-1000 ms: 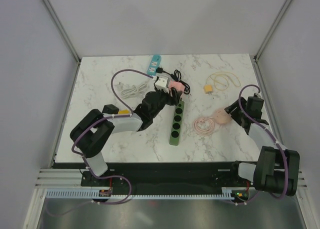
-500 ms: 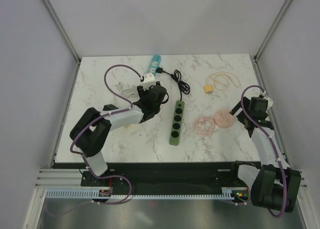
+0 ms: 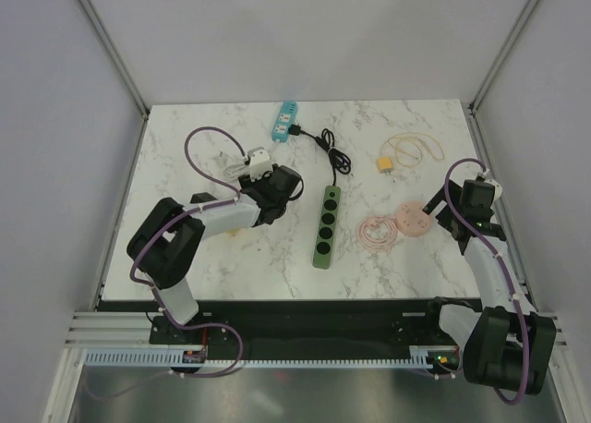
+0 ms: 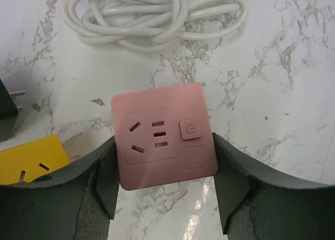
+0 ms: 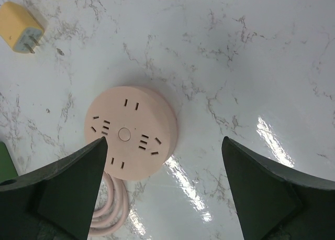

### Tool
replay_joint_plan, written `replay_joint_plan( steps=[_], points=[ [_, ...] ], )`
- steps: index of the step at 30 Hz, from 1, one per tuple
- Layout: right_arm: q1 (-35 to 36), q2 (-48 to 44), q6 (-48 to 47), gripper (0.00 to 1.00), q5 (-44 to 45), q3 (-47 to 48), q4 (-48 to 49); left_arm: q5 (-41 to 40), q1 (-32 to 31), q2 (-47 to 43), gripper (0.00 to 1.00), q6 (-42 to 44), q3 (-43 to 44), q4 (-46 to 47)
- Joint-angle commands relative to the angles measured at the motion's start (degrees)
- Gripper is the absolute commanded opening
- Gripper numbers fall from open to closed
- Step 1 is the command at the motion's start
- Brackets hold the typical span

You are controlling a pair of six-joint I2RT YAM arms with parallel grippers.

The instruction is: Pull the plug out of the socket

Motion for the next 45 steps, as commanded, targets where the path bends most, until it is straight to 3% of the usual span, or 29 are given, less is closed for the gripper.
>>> replay_joint_plan(
  steps=[1, 6, 12, 17, 19, 26, 33, 36, 37, 41, 45],
  points=[
    [-0.01, -0.42, -1.14, 0.98, -0.32, -0.18, -0.02, 0.57, 1.97, -2.45, 0.04, -5.10, 0.45, 0.06],
    [-0.01, 0.19, -0.96, 0.98, -1.20, -0.53, 0.68, 3.66, 4.34, -2.28, 0.10, -6.16, 0.01, -0.03],
    [0.34, 0.19, -0.70, 0.98, -1.73, -1.41, 1.29, 4.28, 4.78, -2.01, 0.57, -6.51, 0.01, -0.12],
    [1.75, 0.19, -0.52, 0.98, -1.64, -1.94, 1.47, 4.19, 4.78, -1.83, 0.81, -6.60, 0.36, -0.29],
    [2.45, 0.11, -0.43, 0.98, -1.38, -2.03, 1.47, 4.01, 4.78, -1.83, 0.97, -6.69, 0.36, -0.47],
    [3.95, -0.25, -0.43, 0.98, -0.58, -2.20, 1.47, 4.10, 4.70, -2.18, 1.00, -5.37, 0.97, -0.56],
    [6.49, -0.95, -1.75, 0.98, -2.78, -1.42, 1.38, 4.36, 1.89, -4.64, 1.00, 1.82, 3.44, 0.58],
    [11.49, -3.40, -3.50, 0.98, -4.89, 0.52, 0.95, 6.03, -2.05, -9.37, 1.00, 8.50, 4.06, 1.64],
    [16.03, -3.76, -3.42, 0.98, -4.46, 1.04, 0.60, 6.73, -3.03, -10.61, 1.00, 9.91, 3.44, 2.77],
    [25.73, -5.61, -1.06, 0.98, -2.43, 2.63, -0.02, 19.35, -6.37, -19.04, 1.00, 11.87, -3.22, 4.79],
    [37.06, -6.66, 3.42, 0.98, 2.03, 0.97, 1.90, 31.94, -9.19, -31.69, 1.00, 8.61, -20.14, 13.49]
  ],
)
